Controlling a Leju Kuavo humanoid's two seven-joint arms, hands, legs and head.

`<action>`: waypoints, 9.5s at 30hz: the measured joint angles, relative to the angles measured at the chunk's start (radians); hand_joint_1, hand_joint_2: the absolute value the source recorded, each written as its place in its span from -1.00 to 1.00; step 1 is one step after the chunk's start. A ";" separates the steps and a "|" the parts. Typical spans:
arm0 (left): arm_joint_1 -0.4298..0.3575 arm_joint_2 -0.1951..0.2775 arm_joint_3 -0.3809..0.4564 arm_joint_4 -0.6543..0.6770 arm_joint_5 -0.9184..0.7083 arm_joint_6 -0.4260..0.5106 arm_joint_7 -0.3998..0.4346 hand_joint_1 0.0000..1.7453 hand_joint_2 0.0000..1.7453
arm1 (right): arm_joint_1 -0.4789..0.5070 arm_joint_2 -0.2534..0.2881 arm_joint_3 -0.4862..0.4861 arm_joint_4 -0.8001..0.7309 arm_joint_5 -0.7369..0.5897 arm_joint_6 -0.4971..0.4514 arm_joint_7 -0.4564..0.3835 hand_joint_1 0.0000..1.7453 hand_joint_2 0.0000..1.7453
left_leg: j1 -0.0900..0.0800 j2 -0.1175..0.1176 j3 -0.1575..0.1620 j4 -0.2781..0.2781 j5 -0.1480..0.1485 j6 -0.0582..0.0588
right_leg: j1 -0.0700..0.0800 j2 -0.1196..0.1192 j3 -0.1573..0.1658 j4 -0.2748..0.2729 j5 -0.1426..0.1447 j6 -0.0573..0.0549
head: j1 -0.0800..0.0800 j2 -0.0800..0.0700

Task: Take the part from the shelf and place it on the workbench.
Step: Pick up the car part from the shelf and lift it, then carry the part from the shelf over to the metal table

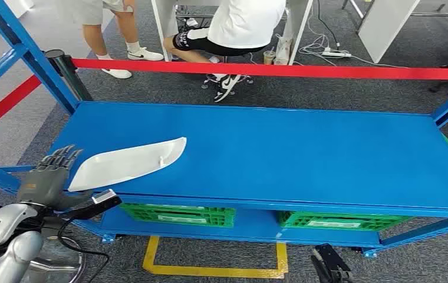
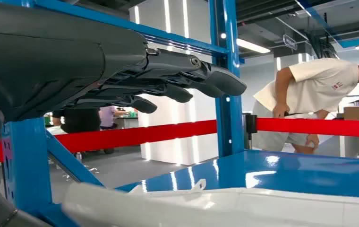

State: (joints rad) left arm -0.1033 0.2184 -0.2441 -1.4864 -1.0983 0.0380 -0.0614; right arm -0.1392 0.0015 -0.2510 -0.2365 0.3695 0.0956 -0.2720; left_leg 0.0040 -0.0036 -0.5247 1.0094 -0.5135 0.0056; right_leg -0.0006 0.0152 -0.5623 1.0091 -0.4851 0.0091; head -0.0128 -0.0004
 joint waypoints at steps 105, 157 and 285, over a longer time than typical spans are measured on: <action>0.327 -0.197 -0.239 -0.443 0.018 0.498 -0.205 1.00 1.00 | 0.028 0.072 -0.048 0.003 0.014 -0.071 -0.033 -1.00 -1.00 | -0.008 0.010 0.009 -0.016 0.015 0.022 | -0.018 -0.014 0.002 0.030 -0.001 0.034 | 0.010 0.000; 0.376 -0.112 -0.242 -0.462 0.233 0.586 -0.297 1.00 1.00 | 0.074 0.103 -0.103 0.022 0.010 -0.085 -0.054 -1.00 -1.00 | -0.003 -0.012 0.062 -0.058 0.001 0.026 | -0.005 0.041 -0.103 0.026 0.041 0.026 | 0.015 0.000; 0.224 -0.203 -0.122 -0.208 0.522 0.231 -0.448 1.00 1.00 | 0.120 0.075 -0.246 0.034 0.060 -0.070 -0.109 -1.00 -1.00 | -0.006 0.032 0.075 -0.047 -0.020 0.023 | -0.009 -0.010 -0.150 0.240 -0.143 0.034 | 0.045 0.000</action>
State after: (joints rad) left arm 0.1206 0.0158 -0.3665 -1.6949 -0.5760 0.2688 -0.5093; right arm -0.0191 0.0763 -0.4969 -0.2026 0.4291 0.0252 -0.3815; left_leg -0.0022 0.0280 -0.4496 0.9623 -0.5335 0.0288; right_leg -0.0097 0.0051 -0.7119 1.2489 -0.6277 0.0429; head 0.0324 -0.0001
